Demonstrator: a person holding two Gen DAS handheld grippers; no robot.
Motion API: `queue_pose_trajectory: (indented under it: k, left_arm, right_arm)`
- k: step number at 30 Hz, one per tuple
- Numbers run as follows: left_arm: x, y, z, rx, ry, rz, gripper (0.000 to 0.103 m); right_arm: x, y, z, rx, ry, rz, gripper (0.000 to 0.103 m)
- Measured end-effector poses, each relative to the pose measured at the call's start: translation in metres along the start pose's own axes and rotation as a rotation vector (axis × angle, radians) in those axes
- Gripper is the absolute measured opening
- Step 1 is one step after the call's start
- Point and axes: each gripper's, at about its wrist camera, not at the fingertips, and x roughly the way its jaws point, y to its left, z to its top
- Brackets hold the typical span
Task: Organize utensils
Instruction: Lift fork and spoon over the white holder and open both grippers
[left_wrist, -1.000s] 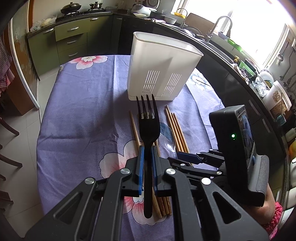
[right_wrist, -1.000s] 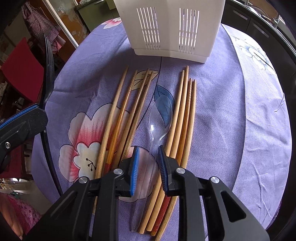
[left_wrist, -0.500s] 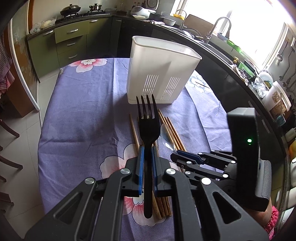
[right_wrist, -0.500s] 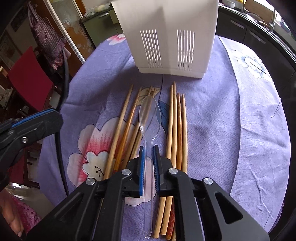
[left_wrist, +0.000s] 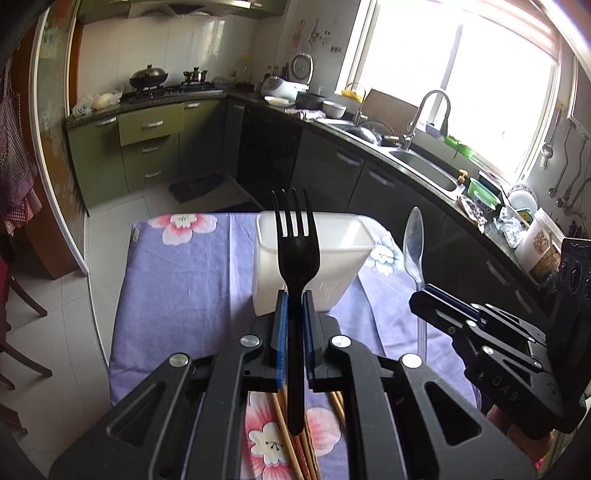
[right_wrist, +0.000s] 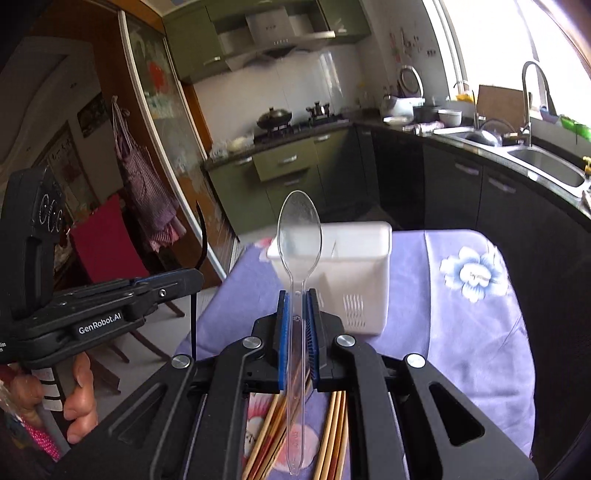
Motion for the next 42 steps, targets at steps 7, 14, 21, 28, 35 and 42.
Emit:
queue_pose_trajectory:
  k: [7, 14, 21, 28, 35, 42]
  left_arm:
    - [0.01, -0.014, 0.068, 0.02, -0.195, 0.004, 0.008]
    - [0.065, -0.009, 0.102, -0.002, -0.309, 0.009, 0.008]
    - [0.114, -0.004, 0.099, 0.014, -0.262, 0.033, 0.008]
    - [0.126, 0.004, 0.079, 0.039, -0.26, 0.055, 0.008]
    - [0.138, 0.01, 0.064, 0.048, -0.231, 0.047, 0.009]
    - [0.122, 0.011, 0.058, 0.057, -0.259, 0.036, 0.01]
  right_arm:
    - [-0.007, -0.002, 0.076, -0.069, -0.228, -0.065, 0.01]
    - [0.031, -0.036, 0.12, -0.026, -0.31, -0.132, 0.01]
    - [0.058, -0.057, 0.121, -0.013, -0.302, -0.161, 0.01]
    - [0.073, -0.065, 0.119, -0.011, -0.33, -0.141, 0.01]
    - [0.087, -0.073, 0.117, -0.017, -0.353, -0.127, 0.01]
    - [0.105, -0.079, 0.108, -0.019, -0.351, -0.097, 0.01]
